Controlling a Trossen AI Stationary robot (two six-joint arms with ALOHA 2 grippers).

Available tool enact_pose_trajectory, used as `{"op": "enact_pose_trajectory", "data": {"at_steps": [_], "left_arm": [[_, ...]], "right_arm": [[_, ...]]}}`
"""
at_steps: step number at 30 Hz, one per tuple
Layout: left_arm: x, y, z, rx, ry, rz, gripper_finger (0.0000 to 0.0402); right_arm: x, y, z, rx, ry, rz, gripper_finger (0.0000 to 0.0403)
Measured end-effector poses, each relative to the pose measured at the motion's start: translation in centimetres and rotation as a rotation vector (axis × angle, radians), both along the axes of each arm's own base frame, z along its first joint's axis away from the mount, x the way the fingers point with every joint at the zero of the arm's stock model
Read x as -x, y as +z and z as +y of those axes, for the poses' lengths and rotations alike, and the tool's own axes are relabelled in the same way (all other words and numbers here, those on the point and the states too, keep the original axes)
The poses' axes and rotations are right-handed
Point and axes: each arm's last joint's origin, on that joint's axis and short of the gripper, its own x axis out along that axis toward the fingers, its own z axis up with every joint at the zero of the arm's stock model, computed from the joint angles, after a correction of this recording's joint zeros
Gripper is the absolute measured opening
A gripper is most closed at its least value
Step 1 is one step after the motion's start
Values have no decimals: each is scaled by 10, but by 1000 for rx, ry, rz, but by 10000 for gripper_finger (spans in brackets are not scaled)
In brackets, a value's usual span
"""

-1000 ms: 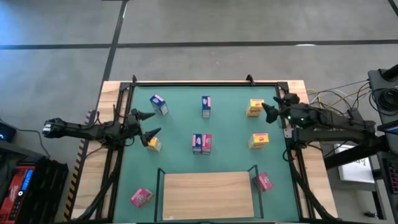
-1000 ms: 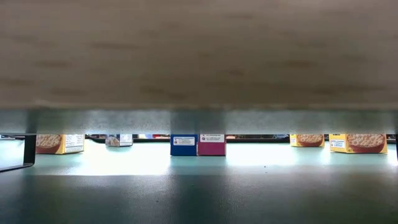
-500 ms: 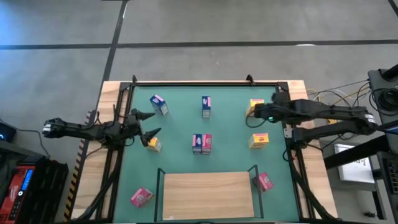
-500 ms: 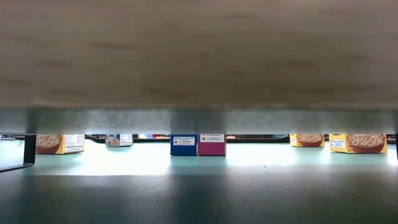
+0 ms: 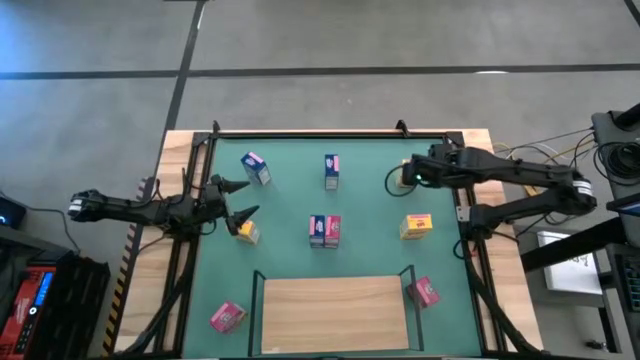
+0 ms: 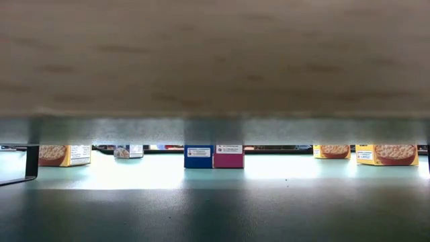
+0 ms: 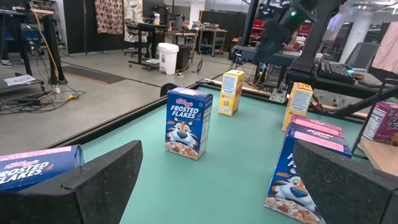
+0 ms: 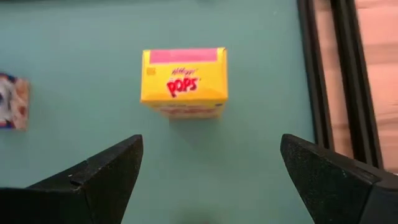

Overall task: Stack cereal on shelf
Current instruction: Put the top yellow cereal box on the shelf

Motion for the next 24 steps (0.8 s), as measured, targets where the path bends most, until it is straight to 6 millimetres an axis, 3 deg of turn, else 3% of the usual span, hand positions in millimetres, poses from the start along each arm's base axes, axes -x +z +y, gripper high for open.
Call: {"op": "enact_pose_trajectory", "data": {"at_steps": [9, 14, 24], "left_arm": [[0, 0, 0, 0, 0, 0, 399], [0, 0, 0, 0, 0, 0, 399], [0, 0, 0, 0, 0, 0, 399]], "right_arm": [[-5, -8, -30, -85, 15, 11, 372], [-12, -18, -44, -112, 32, 45, 395], [-23, -29, -61, -148, 77, 33, 400]]}}
